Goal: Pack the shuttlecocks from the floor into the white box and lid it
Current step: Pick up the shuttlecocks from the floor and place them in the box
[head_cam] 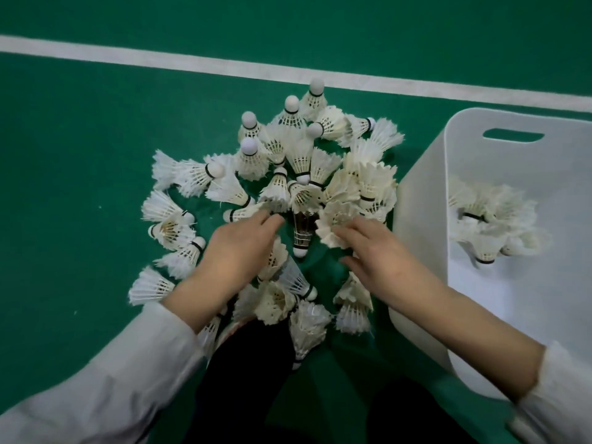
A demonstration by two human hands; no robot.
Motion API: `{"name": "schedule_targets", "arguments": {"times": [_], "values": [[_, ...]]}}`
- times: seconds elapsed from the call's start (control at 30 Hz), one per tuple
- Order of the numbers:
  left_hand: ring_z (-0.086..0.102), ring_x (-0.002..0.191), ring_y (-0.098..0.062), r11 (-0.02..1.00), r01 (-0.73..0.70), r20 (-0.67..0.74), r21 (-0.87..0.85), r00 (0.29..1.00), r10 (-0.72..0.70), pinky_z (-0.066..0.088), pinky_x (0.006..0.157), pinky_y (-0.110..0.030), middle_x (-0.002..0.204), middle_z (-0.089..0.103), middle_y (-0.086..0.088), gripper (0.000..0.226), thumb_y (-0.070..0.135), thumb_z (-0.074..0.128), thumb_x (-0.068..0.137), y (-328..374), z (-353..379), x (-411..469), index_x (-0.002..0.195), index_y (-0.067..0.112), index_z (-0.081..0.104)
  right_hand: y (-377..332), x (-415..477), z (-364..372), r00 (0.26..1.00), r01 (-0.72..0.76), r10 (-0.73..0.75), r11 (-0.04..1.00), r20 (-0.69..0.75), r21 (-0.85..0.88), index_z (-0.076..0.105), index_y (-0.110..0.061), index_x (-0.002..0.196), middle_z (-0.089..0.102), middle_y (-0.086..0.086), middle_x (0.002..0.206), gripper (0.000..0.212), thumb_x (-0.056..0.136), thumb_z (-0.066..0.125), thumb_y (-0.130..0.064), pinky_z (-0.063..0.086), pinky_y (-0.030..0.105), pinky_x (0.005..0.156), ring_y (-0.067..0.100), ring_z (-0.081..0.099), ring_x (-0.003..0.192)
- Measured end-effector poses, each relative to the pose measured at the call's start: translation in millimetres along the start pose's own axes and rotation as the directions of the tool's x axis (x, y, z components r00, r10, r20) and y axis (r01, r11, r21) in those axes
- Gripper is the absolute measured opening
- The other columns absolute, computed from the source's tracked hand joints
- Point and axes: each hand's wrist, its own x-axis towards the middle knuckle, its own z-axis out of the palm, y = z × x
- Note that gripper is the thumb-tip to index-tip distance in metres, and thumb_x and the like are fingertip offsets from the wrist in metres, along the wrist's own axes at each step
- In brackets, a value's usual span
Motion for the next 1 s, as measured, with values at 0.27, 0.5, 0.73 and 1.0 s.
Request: {"name": "schedule_targets", "arguments": {"times": [0.27,0.5,0.73,1.0], "values": [[0.04,0.073,-0.022,0.982,-0.008,0.033,0.189,0.999,0.002,0.027,0.05,-0.032,0.097,0.046,-0.012,0.063,-0.011,0.057,0.072,-36.9,21.0,11.6,0.128,0.014,0.046,2.5,1.0,-2.3,0.998,-0.058,0.058,0.996,0.007,0.069,0.065,-0.004,0.087,0.059,0.009,0.086,0.012,0.075,0.069,-0.001,0.05,0.036,0.069,0.026,0.058,0.078],[0.045,0.071,-0.028,0.981,0.041,-0.185,0.191,0.983,-0.005,0.036,0.045,-0.032,0.08,0.049,-0.015,0.022,-0.002,0.076,0.063,-41.3,22.0,6.4,0.076,0.0,0.058,1.6,-1.8,-6.1,0.996,-0.085,0.084,0.994,0.025,0.071,0.067,-0.005,0.087,0.06,0.007,0.088,0.006,0.082,0.065,-0.009,0.048,0.03,0.071,0.024,0.059,0.08],[0.053,0.091,-0.023,0.986,-0.163,-0.332,-0.038,0.933,0.141,0.052,0.06,-0.033,0.096,0.059,-0.009,0.019,0.021,0.056,0.091,-13.8,3.9,-9.5,0.082,0.004,0.057,-0.6,-2.7,-9.3,0.995,-0.094,0.095,0.995,-0.013,0.044,0.067,-0.009,0.09,0.061,0.004,0.087,0.015,0.089,0.059,-0.021,0.053,0.039,0.064,0.023,0.06,0.077],[0.052,0.063,-0.019,0.883,-0.003,-0.157,-0.468,0.984,-0.08,0.041,0.056,-0.036,0.07,0.052,0.002,0.015,0.027,0.048,0.095,10.0,-6.6,0.4,0.088,0.015,0.042,0.2,-3.5,-9.2,0.993,-0.114,0.116,0.992,-0.029,0.052,0.066,-0.007,0.09,0.06,0.005,0.087,0.013,0.088,0.059,-0.018,0.052,0.037,0.063,0.023,0.059,0.076]]}}
